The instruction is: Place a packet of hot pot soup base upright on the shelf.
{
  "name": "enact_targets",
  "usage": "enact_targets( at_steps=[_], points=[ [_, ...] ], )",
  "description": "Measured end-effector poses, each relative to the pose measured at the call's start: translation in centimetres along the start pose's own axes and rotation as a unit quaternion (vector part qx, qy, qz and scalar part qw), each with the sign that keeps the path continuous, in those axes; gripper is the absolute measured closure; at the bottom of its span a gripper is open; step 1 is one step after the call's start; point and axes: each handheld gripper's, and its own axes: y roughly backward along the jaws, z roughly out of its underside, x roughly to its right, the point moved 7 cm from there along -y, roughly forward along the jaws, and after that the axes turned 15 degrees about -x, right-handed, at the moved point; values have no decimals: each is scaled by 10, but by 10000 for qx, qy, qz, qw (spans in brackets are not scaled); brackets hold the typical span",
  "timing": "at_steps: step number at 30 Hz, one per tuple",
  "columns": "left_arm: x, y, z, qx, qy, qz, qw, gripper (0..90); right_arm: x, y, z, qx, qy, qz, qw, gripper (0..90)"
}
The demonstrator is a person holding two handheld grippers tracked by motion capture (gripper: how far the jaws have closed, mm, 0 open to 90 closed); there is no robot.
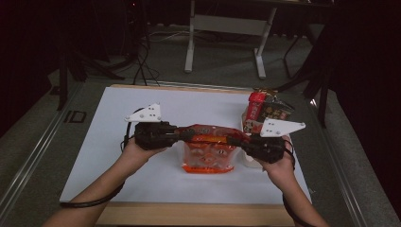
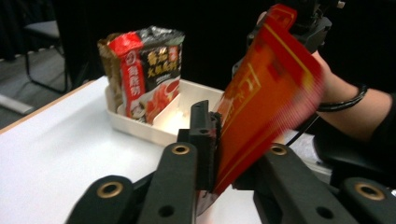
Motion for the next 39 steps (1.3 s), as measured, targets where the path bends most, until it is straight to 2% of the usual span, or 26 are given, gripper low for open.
enact_targets(
  at_steps=[2,5,7,11,12,14,15,17,20,22,25,29,34,36,39],
  points=[
    [0,1,-2,96,23,17,9999,713,0,7,-6,54,80,140,9999,900],
    [-1,0,-3,149,31,-131,9998,536,2,18,-16,177,116,246,9995,900],
    [-3,0,-1,138,55,-230,9996,465,5,25,-20,272,61,282,9992,900],
    [-7,2,2,306,391,9,9988,349,12,41,-27,455,-113,387,9981,900],
    [-8,2,2,336,481,14,9983,287,14,45,-29,501,-133,443,9977,900],
    [-10,2,5,357,511,52,9980,214,18,51,-32,572,-178,526,9968,900],
    [-11,2,5,345,531,-12,9980,148,21,57,-34,639,-214,650,9956,900],
    [-13,0,9,333,490,-134,9982,131,26,65,-37,696,-262,738,9945,900],
    [-17,-2,16,312,599,-239,9974,19,34,75,-38,760,-326,921,9923,900],
    [-20,-3,21,297,645,-372,9968,19,40,81,-37,767,-372,1061,9907,900],
    [-21,-2,28,290,680,-401,9965,18,49,89,-35,787,-457,1204,9885,900],
    [-22,-1,39,182,569,-623,9963,18,60,100,-29,799,-569,1374,9856,900],
    [-21,-2,54,-11,446,-706,9965,18,74,109,-19,758,-729,1534,9826,900],
    [-21,-2,62,-97,472,-732,9962,19,78,111,-15,735,-753,1557,9822,900],
    [-24,2,73,-59,579,-824,9949,18,86,113,-8,699,-886,1612,9804,900]
  ],
)
